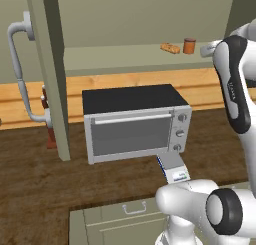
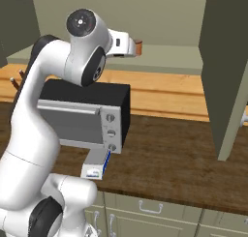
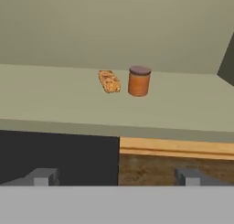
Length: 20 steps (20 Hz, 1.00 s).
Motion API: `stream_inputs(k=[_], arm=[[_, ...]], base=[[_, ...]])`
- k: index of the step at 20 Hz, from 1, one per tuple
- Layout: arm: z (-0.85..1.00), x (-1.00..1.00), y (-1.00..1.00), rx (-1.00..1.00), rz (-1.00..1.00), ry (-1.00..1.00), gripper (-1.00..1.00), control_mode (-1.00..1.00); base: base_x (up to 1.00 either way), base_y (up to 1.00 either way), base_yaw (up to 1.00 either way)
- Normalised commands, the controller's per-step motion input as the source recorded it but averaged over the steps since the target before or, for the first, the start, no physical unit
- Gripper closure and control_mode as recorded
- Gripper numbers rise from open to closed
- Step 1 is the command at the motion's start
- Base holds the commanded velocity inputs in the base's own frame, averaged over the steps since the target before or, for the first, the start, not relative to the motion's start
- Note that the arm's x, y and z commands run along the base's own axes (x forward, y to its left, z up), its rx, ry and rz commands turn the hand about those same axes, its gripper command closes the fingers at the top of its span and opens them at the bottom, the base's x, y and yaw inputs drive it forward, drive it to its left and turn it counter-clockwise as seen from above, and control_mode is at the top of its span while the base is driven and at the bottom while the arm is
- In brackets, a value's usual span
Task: Pick the jam and place it on the digital scale for weighing, and close the cabinet.
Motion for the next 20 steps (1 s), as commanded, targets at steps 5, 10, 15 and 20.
stream_inputs(k=[5, 10, 15, 20], arm=[[0.0, 0.23, -0.07, -0.03, -0.01, 0.0, -1.0, -1.0], [0.0, 0.42, 0.0, -0.04, 0.0, 0.0, -1.0, -1.0], [0.0, 0.35, 0.0, 0.0, 0.0, 0.0, -1.0, -1.0], [0.0, 0.27, -0.02, 0.0, 0.0, 0.0, -1.0, -1.0]], base=[[0.0, 0.0, 0.0], [0.0, 0.0, 0.0], [0.0, 0.0, 0.0], [0.0, 0.0, 0.0]])
